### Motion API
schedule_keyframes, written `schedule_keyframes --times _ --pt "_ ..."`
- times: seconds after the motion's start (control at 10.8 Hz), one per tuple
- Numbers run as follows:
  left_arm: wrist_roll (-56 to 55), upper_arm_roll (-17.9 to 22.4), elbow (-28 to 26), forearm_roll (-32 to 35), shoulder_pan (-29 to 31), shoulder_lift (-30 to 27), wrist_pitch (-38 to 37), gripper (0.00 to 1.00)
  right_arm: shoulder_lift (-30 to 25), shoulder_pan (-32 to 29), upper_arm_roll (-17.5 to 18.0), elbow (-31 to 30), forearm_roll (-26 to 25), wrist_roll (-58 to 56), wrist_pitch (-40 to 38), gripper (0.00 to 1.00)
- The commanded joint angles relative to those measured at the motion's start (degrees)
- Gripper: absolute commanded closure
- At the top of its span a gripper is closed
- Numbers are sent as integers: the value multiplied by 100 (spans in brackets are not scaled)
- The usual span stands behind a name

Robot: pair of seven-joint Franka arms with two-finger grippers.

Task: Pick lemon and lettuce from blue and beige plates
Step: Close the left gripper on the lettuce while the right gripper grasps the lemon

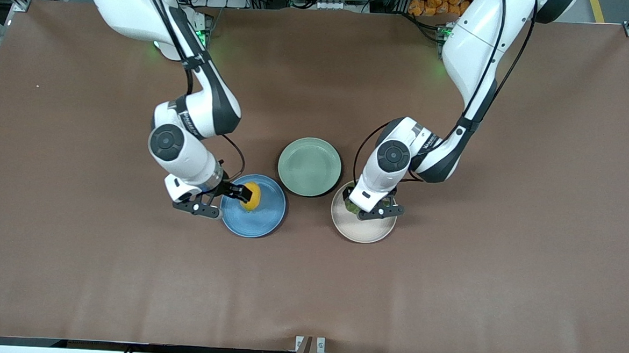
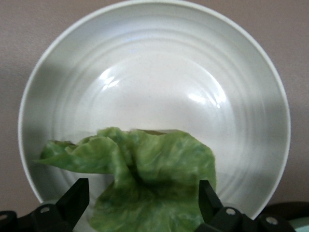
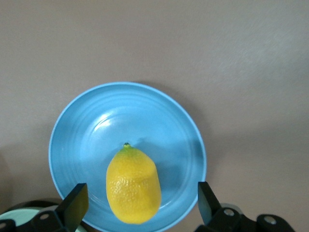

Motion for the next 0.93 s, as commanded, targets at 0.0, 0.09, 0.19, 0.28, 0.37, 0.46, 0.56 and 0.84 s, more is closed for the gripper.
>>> schedule_keyframes --times 0.0,0.09,0.19,0.28,0.37,0.46,0.56,0.84 --pt "-432 71 130 138 -96 66 215 49 243 236 -62 -48 91 249 402 0" --pt "-686 80 139 147 -122 92 225 83 349 289 -62 -49 73 319 535 0" --pt "-724 71 139 182 -123 83 225 100 454 342 -71 -49 56 363 649 0" --pt "-724 80 139 182 -123 83 225 100 525 368 -71 -49 38 389 720 0" --pt "-724 80 148 182 -123 66 225 100 569 386 -80 -57 38 390 747 0" --pt "-724 80 139 226 -123 40 225 100 587 386 -80 -92 38 390 799 0" --pt "-724 80 148 226 -105 13 225 100 587 395 -89 -153 38 390 852 0" --pt "-724 89 218 217 18 -267 199 100 587 395 -80 -180 38 398 844 19"
